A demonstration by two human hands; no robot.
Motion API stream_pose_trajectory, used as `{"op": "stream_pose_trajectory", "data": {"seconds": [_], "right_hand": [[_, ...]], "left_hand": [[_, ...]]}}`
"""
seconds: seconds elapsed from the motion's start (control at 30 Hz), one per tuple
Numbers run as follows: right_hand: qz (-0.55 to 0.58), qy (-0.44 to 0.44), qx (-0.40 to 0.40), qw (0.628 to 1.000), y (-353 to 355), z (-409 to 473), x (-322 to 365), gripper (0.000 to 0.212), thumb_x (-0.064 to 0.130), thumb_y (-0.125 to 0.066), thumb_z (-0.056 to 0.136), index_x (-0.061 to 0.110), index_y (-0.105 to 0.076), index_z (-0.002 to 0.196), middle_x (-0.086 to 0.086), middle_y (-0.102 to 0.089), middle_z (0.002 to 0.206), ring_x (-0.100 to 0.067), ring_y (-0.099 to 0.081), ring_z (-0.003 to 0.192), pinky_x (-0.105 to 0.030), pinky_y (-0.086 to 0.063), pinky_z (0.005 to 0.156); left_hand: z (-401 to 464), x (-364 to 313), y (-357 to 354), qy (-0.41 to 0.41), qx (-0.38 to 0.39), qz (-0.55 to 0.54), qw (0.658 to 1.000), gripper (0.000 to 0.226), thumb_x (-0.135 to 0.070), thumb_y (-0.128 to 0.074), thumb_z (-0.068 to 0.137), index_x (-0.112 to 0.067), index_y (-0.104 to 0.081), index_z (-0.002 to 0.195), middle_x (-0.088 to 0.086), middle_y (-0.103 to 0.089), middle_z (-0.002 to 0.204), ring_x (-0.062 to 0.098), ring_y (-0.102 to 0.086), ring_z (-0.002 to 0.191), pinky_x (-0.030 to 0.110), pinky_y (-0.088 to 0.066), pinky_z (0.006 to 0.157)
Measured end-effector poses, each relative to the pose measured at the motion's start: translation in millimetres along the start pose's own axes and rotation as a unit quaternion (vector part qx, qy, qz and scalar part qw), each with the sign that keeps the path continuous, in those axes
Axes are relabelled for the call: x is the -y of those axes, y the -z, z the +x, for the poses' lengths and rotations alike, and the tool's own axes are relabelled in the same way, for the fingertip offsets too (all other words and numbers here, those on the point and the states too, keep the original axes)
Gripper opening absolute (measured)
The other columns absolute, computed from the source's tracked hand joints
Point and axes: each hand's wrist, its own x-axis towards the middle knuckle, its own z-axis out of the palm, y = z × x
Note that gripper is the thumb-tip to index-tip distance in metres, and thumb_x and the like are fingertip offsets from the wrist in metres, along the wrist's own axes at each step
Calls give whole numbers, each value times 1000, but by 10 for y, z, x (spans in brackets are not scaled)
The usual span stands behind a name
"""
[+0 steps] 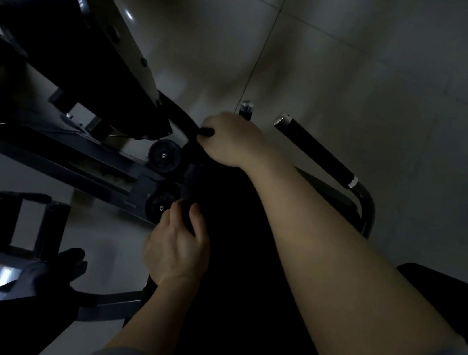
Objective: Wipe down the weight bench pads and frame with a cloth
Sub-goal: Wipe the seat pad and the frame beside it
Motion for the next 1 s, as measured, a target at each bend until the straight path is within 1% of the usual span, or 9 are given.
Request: {"op": "stream_pose_trajectory", "data": {"seconds": [0.1,0.17,0.27,0.4,0.5,0.7,0.8,0.9,1.0], "right_hand": [[25,-99,-49,994,37,-277,-468,32,36,-41,95,15,-61,109,-12,-63,114,-30,-58,106,-31,-42,76],[42,-199,-79,976,73,-615,-941,32,33,-41,96,12,-60,112,-17,-61,118,-34,-56,111,-34,-43,85],[51,-319,-126,938,76,-1054,-1481,36,28,-37,98,7,-57,118,-19,-59,123,-33,-56,109,-31,-41,82],[178,-442,-219,851,-115,-1285,-1731,43,34,-29,99,15,-50,131,-9,-56,128,-28,-55,109,-29,-43,87],[245,-490,-270,792,-264,-1360,-1759,45,35,-27,98,19,-45,136,-11,-53,133,-32,-53,116,-39,-44,99],[377,-580,-348,632,-709,-1824,-1634,38,20,-30,98,6,-52,125,-6,-55,128,-27,-54,111,-27,-41,88],[357,-590,-332,644,-1089,-2111,-1478,44,25,-30,100,10,-40,140,-15,-44,142,-32,-45,127,-38,-36,106],[349,-601,-315,647,-1114,-2157,-1432,44,32,-27,101,11,-42,137,-18,-48,136,-36,-48,121,-46,-39,104],[344,-576,-298,679,-922,-2075,-1414,46,38,-25,102,16,-42,138,-13,-49,136,-33,-47,123,-38,-34,103]], "left_hand": [[17,33,8,-1,22,-15,1000,52,-52,-20,93,-21,-51,121,9,-63,114,31,-59,98,38,-41,76],[22,52,15,-12,41,-41,998,62,-62,-19,88,-20,-50,122,9,-61,115,30,-58,99,41,-44,82],[21,54,30,-14,45,-58,997,77,-71,-10,76,-20,-50,118,8,-61,113,29,-59,96,45,-46,82],[19,47,34,-2,45,-45,998,66,-66,-16,85,-20,-48,120,8,-60,116,31,-57,96,37,-40,72],[18,41,29,0,50,-47,998,65,-63,-17,85,-18,-47,121,9,-59,117,32,-57,97,35,-36,71],[41,54,57,8,75,-36,996,53,-58,-21,93,-20,-45,121,8,-60,117,32,-58,96,38,-42,73],[39,36,64,22,76,-28,996,53,-58,-21,92,-20,-44,120,10,-59,120,35,-57,98,37,-37,70],[45,35,68,30,78,-34,996,52,-57,-21,93,-20,-43,122,13,-57,121,37,-56,100,36,-33,70],[36,18,55,30,60,-34,997,52,-57,-22,93,-19,-44,121,14,-57,120,38,-55,103,37,-32,73]]}}
